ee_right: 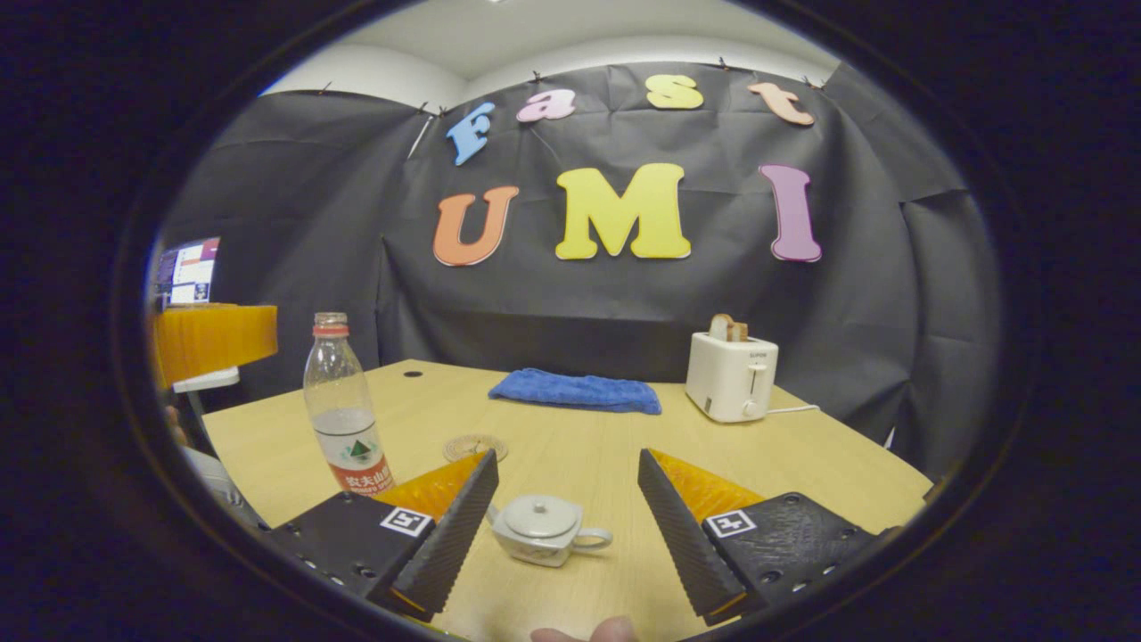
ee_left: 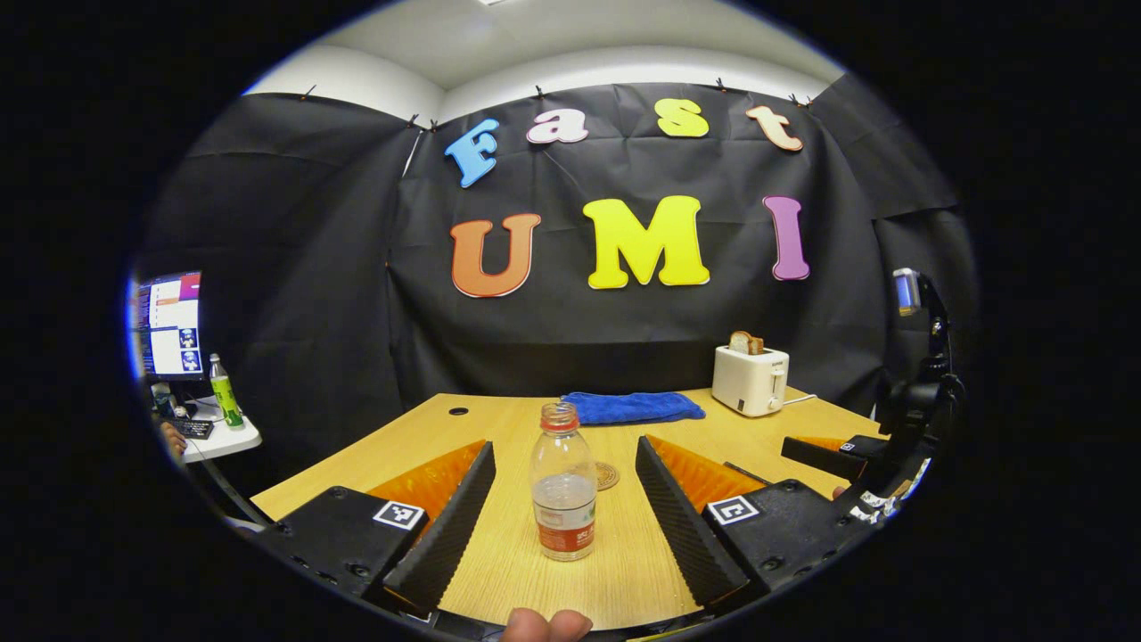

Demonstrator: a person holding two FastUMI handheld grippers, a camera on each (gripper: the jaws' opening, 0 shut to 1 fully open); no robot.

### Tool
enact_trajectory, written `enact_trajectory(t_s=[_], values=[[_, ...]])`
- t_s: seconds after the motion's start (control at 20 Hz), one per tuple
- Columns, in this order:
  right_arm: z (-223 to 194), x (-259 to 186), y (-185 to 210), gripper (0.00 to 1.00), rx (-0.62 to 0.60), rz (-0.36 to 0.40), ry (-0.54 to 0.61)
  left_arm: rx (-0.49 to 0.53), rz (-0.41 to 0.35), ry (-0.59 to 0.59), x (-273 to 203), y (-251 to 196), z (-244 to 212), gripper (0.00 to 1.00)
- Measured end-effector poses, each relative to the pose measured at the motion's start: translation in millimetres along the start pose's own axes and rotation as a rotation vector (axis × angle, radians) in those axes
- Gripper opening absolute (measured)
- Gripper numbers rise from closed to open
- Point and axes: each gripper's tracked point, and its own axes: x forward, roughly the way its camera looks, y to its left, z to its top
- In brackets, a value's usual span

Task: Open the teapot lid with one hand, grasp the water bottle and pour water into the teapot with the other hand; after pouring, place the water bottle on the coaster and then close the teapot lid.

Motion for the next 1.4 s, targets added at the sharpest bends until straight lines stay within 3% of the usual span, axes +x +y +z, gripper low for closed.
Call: enact_trajectory(t_s=[0.4, 0.55, 0.6, 0.7, 0.75, 0.85, 0.95, 1.05, 1.1, 1.15, 1.2, 1.4], values=[[-18.7, 27.7, 18.6, 0.96, -0.039, 0.006, 0.033, -0.034, 0.058, 0.035, -6.4, 40.1, -21.3, 0.99], [-25.8, 37.9, 23.4, 0.79, -0.048, 0.001, 0.044, -0.031, 0.050, 0.047, -7.1, 42.6, -27.4, 0.99], [-29.3, 40.2, 23.8, 0.69, -0.051, -0.004, 0.055, -0.032, 0.050, 0.050, -6.4, 44.3, -29.0, 0.99], [-33.2, 42.7, 22.0, 0.63, -0.048, -0.021, 0.064, -0.032, 0.051, 0.056, -5.6, 47.3, -32.5, 0.99], [-34.3, 43.8, 19.6, 0.47, -0.044, -0.033, 0.065, -0.033, 0.053, 0.062, -5.2, 49.3, -34.9, 0.99], [-38.4, 46.2, 13.7, 0.39, -0.034, -0.058, 0.078, -0.039, 0.056, 0.071, -4.2, 52.7, -38.1, 0.99], [-38.0, 47.3, 13.0, 0.21, -0.027, -0.057, 0.080, -0.042, 0.054, 0.072, -3.8, 52.7, -38.7, 0.99], [-42.9, 44.9, 17.5, 0.21, -0.068, -0.046, 0.082, -0.036, 0.051, 0.075, -2.2, 52.0, -41.3, 0.99], [-41.2, 44.3, 17.4, 0.09, -0.094, -0.049, 0.077, -0.029, 0.050, 0.078, -1.3, 51.0, -43.6, 0.99], [-39.9, 44.3, 18.9, 0.04, -0.118, -0.052, 0.071, -0.021, 0.048, 0.083, -0.9, 50.7, -47.2, 0.99], [-39.0, 44.6, 18.8, 0.06, -0.122, -0.047, 0.063, -0.020, 0.042, 0.088, 0.2, 49.3, -50.3, 0.99], [-35.3, 45.5, 17.8, 0.00, -0.113, -0.027, 0.062, -0.030, 0.007, 0.122, 5.0, 39.9, -65.6, 0.99]])
